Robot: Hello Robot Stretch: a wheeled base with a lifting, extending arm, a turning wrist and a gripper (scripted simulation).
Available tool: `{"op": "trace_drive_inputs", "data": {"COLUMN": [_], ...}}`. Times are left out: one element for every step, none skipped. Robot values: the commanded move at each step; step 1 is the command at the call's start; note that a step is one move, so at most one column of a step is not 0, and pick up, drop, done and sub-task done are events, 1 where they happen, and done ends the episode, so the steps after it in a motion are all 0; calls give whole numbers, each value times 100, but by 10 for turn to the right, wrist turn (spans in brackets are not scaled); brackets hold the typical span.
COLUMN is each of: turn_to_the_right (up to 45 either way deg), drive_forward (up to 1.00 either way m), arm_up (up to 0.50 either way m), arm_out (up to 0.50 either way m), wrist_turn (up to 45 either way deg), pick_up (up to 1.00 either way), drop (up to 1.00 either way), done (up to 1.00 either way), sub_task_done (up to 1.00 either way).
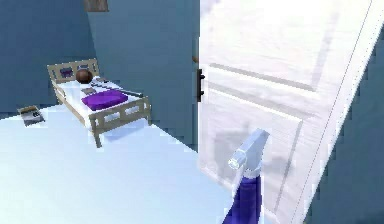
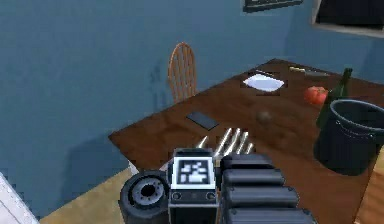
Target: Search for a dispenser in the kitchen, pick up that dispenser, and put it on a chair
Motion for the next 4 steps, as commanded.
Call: {"op": "trace_drive_inputs", "data": {"turn_to_the_right": [-270, 0, -30, 0], "drive_forward": [0, 30, 0, 90], "arm_up": [0, 0, 0, 0], "arm_out": [0, 0, 0, 0], "wrist_turn": [0, 0, 0, 0], "pick_up": [0, 0, 0, 0], "drop": [0, 0, 0, 0], "done": [0, 0, 0, 0], "sub_task_done": [0, 0, 0, 0]}}
